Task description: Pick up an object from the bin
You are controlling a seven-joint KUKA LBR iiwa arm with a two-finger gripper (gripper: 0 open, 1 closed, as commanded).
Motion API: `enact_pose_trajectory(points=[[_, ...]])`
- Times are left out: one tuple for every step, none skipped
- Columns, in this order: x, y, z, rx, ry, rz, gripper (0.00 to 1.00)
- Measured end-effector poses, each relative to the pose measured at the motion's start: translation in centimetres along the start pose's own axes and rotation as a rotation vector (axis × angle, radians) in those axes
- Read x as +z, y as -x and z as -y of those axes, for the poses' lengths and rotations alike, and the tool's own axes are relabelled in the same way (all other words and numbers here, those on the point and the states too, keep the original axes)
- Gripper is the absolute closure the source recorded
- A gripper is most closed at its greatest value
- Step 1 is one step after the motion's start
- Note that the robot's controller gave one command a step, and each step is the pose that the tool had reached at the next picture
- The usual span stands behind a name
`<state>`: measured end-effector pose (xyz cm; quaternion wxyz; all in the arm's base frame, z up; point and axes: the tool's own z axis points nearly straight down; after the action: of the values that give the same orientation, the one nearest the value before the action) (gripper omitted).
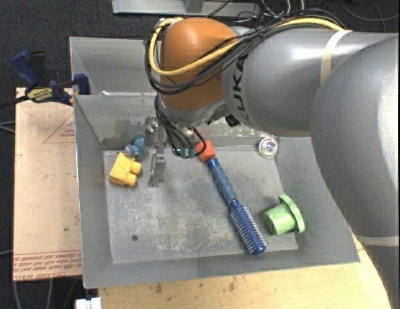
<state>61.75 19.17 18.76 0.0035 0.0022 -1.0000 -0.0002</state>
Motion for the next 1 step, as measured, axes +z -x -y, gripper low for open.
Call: enact_pose_trajectory(points=[[10.12, 3.58, -4.72, -0.013, 0.001, 0.004, 0.00]])
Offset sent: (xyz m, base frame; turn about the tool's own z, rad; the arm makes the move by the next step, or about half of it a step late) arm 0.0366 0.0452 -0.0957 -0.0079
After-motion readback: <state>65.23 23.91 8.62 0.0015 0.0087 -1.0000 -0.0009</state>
